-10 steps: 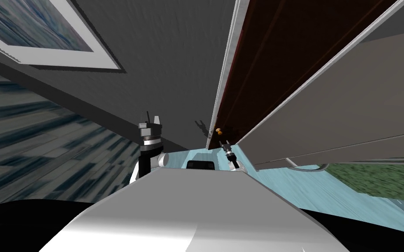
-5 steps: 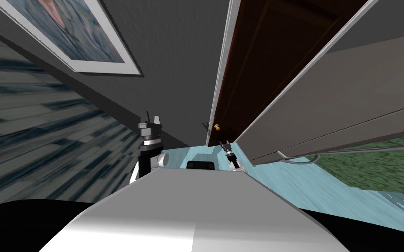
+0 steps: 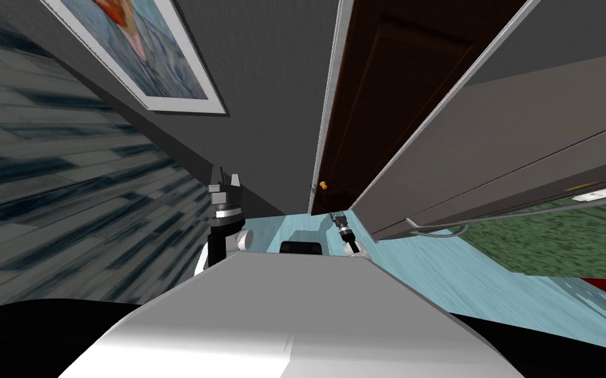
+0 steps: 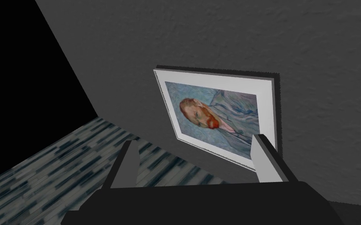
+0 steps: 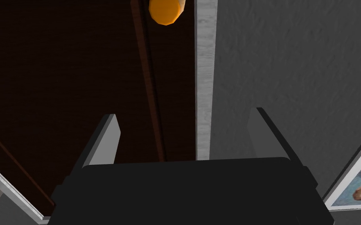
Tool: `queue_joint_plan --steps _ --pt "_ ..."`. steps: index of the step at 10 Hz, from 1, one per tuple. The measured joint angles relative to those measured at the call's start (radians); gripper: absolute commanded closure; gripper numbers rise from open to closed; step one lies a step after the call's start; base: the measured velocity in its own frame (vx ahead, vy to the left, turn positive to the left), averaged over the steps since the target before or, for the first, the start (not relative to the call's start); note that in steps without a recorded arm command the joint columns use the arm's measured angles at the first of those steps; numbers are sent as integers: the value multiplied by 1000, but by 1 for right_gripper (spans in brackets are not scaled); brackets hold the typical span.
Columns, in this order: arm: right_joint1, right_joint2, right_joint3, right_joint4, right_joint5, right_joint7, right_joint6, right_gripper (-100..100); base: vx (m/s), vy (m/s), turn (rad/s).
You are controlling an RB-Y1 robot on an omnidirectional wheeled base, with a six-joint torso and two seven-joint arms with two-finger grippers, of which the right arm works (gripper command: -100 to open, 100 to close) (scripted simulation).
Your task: Pull the door open
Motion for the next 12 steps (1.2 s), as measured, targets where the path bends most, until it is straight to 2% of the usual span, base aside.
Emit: queue_joint_plan --steps 12 --pt "5 3 -38 -3 19 -8 -3 -100 -192 -40 34"
